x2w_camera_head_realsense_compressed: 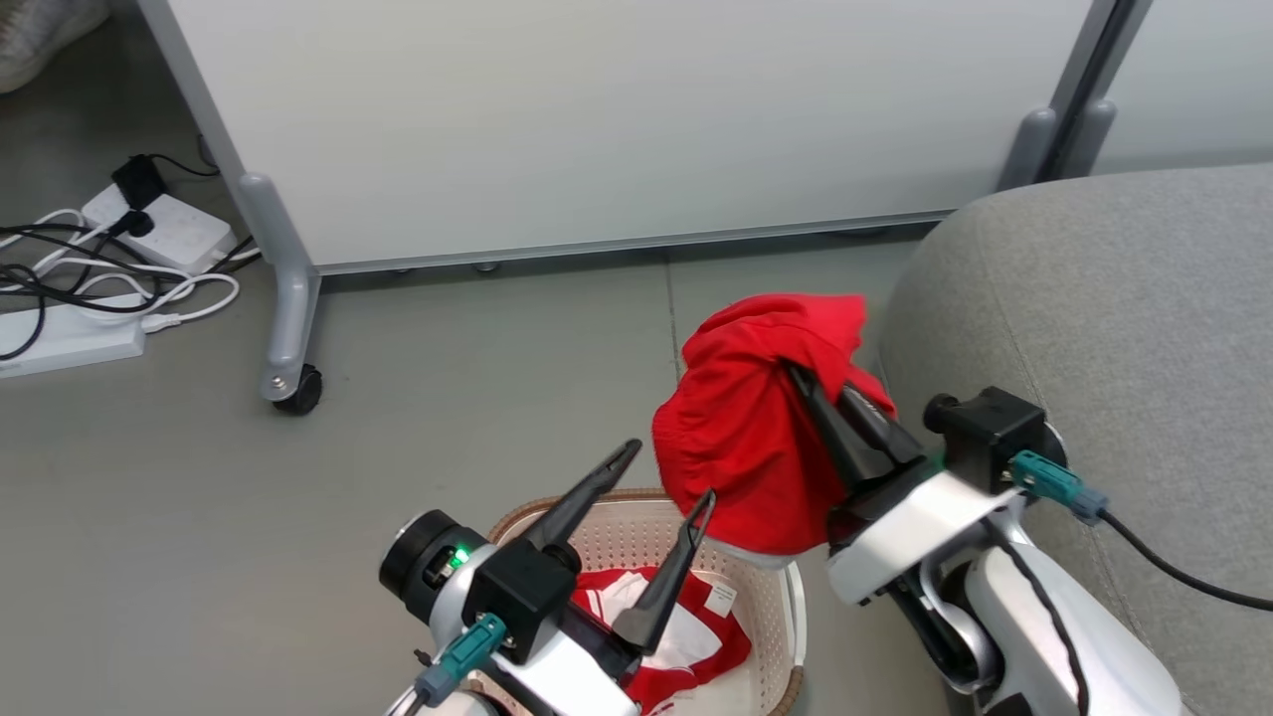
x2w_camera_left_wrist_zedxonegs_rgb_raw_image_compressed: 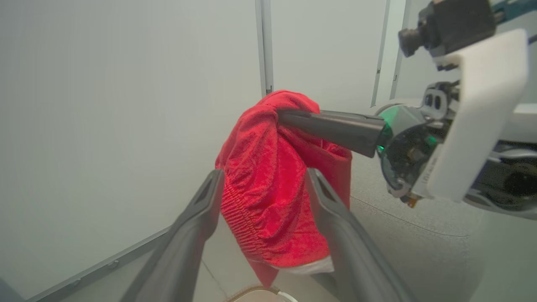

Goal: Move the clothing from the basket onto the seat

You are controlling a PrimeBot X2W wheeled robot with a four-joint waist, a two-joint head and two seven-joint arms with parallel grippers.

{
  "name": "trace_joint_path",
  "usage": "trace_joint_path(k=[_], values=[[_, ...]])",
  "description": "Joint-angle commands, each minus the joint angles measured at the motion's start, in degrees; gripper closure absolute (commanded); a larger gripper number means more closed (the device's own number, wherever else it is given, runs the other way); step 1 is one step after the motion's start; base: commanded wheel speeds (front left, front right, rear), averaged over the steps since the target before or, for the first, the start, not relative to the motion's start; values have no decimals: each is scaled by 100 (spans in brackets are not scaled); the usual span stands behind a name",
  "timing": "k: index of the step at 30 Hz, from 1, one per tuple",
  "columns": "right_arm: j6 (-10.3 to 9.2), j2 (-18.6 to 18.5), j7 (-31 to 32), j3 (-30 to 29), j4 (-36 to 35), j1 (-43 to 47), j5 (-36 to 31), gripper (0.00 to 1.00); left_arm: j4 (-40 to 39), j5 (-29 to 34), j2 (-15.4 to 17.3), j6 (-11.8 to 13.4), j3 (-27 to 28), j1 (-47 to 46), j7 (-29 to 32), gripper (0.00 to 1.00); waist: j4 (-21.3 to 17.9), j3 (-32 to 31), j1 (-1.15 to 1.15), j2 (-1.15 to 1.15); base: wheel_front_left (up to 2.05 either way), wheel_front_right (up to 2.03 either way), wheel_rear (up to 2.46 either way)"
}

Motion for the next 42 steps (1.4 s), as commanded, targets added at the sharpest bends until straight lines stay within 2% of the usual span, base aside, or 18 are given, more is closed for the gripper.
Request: trace_joint_path(k=[1, 11, 34, 42], values=[[3, -62, 5, -138, 3, 112, -50, 100, 82, 62, 39, -59, -70, -55, 35, 0, -96, 48, 0, 0, 0, 0, 0], [3, -198, 75, -876, 39, 473, -253, 100, 484, 146, 41, -310, -428, -188, 85, 0, -619, 203, 0, 0, 0, 0, 0], [3, 11, -221, -1082, 39, 303, -102, 100, 153, 195, 296, -470, -694, -526, 481, 0, -2665, 899, 0, 0, 0, 0, 0], [3, 27, -298, -1415, 143, -97, -38, 100, 60, 236, 401, -470, -668, -756, 651, 0, -3049, 1209, 0, 0, 0, 0, 0]])
